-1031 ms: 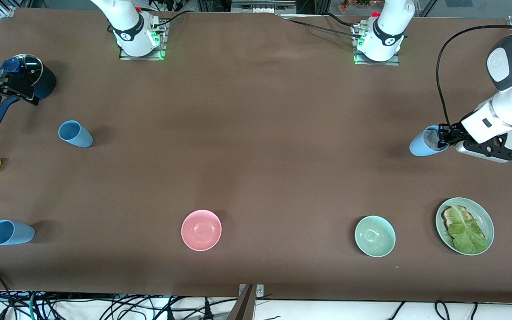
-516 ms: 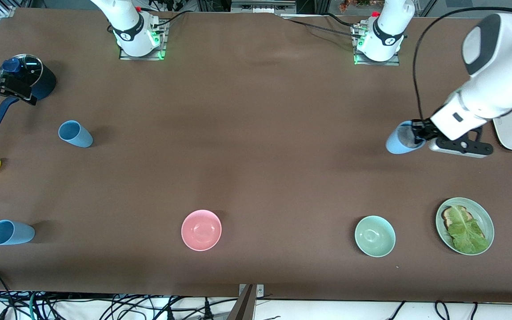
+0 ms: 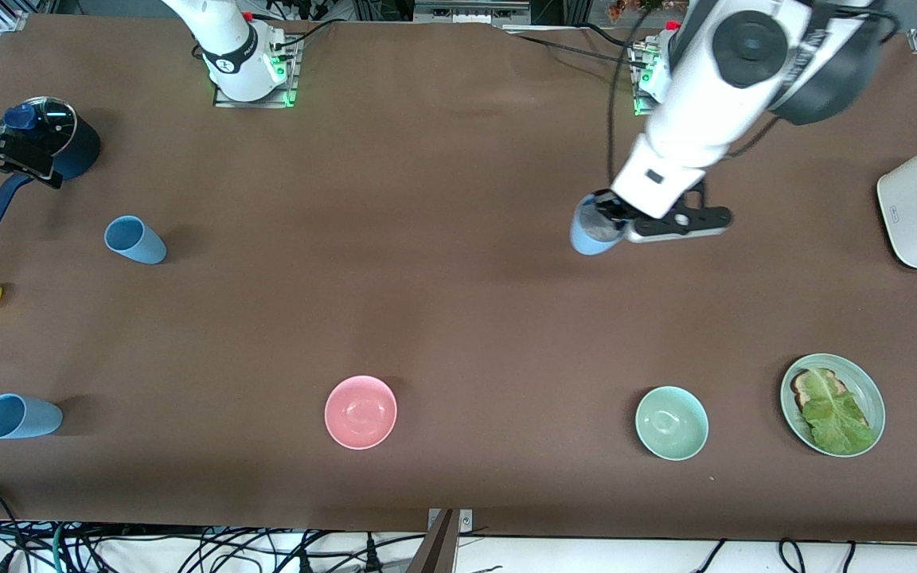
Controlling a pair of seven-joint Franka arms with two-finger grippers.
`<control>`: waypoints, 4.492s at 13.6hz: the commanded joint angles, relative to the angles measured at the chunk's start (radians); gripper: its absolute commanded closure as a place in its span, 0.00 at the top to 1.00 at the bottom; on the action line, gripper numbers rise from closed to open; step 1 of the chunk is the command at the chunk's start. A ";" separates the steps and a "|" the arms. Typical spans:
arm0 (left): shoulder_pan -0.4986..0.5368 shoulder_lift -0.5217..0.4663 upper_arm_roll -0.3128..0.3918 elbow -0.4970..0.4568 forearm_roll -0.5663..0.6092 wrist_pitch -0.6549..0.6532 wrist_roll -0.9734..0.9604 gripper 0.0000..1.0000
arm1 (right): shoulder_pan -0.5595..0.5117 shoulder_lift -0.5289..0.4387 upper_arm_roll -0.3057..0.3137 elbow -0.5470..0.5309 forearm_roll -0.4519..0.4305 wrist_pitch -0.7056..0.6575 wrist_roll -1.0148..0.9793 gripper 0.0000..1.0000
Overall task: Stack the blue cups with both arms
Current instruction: 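Lift the tissue cup with the left gripper toward the table middle, then lower the tissue cup onto the table middle with the left gripper, then open the left gripper and withdraw while the right gripper reaches another cup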
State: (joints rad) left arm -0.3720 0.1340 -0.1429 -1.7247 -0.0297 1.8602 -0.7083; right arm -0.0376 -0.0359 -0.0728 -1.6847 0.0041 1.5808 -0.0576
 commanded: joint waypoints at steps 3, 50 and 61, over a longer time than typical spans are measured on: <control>-0.195 0.180 0.019 0.192 0.020 -0.029 -0.308 0.00 | -0.004 0.001 -0.008 0.008 0.017 -0.015 -0.021 1.00; -0.530 0.624 0.302 0.494 0.022 0.161 -0.533 1.00 | -0.025 0.143 -0.220 -0.611 -0.158 0.701 -0.263 1.00; -0.317 0.443 0.307 0.505 0.016 -0.047 0.209 1.00 | -0.030 0.249 -0.226 -0.636 -0.070 0.846 -0.260 0.00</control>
State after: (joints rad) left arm -0.7346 0.6214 0.1743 -1.2083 -0.0284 1.8358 -0.6237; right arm -0.0614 0.2155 -0.2973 -2.3182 -0.1044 2.4163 -0.3024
